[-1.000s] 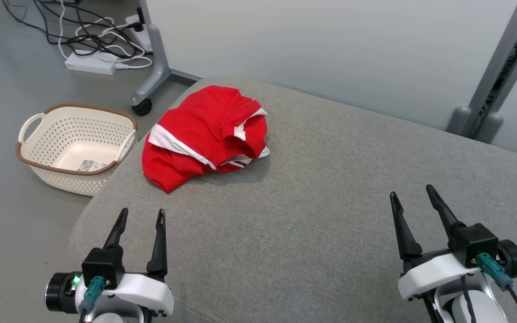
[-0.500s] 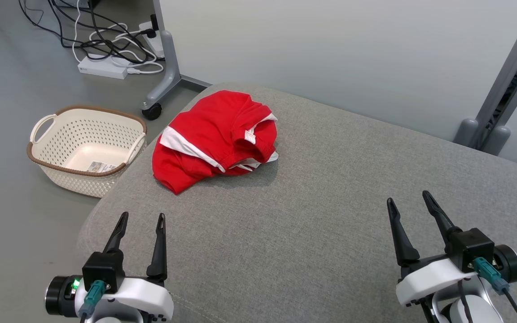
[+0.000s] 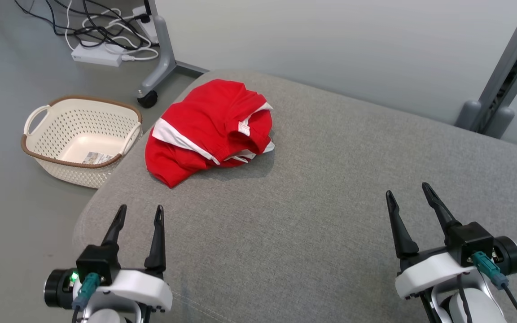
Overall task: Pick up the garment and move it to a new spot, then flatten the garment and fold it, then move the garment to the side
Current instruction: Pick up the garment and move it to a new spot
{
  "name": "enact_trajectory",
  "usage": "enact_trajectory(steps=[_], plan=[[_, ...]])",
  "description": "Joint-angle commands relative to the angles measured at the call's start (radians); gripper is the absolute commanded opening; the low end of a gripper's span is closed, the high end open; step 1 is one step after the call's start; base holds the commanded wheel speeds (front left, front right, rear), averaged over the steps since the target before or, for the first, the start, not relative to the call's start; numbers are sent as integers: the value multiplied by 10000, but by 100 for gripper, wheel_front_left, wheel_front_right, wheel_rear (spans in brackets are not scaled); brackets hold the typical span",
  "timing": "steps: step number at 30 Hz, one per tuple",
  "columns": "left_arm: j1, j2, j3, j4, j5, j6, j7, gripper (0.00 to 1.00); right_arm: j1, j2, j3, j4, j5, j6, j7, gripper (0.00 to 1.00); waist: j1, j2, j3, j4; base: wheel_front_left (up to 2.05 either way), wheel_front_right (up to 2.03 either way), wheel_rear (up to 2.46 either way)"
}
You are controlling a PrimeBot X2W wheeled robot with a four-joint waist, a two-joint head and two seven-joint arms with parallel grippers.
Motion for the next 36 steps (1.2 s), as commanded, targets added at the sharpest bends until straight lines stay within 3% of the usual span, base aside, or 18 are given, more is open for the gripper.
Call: enact_trajectory(steps=[1, 6, 14, 21, 25, 31, 36], plan=[[-271, 41, 49, -46, -46, -67, -45, 100, -115, -73, -16, -71, -91, 16, -52, 100, 0, -1, 211, -72, 0, 0, 0], [-1206, 165, 370, 141, -440, -637, -34, 100, -602, -73, 7, -263, -487, 16, -52, 100, 0, -1, 1126, -376, 0, 0, 0], [-3316, 987, 1042, 1002, -1145, -1181, 107, 100, -1267, -99, 260, -449, -783, 16, -52, 100, 0, -1, 2202, -922, 0, 0, 0], [-5819, 2107, 837, 2485, -2495, -1429, 2087, 100, -1833, -160, 638, -546, -873, 16, -52, 100, 0, -1, 3047, -1572, 0, 0, 0], [-6863, 2714, 248, 3430, -3304, -1438, 3132, 100, -2060, -163, 747, -576, -861, 16, -53, 100, 0, -1, 3394, -1966, 0, 0, 0], [-8076, 3301, -643, 4779, -4601, -1431, 4745, 100, -2294, -145, 774, -656, -901, 16, -52, 100, 0, -1, 3772, -2396, 0, 0, 0], [-8794, 3683, -1338, 5618, -5000, -1432, 5284, 100, -2458, -131, 890, -707, -945, 16, -52, 100, 0, -1, 4046, -2649, 0, 0, 0]])
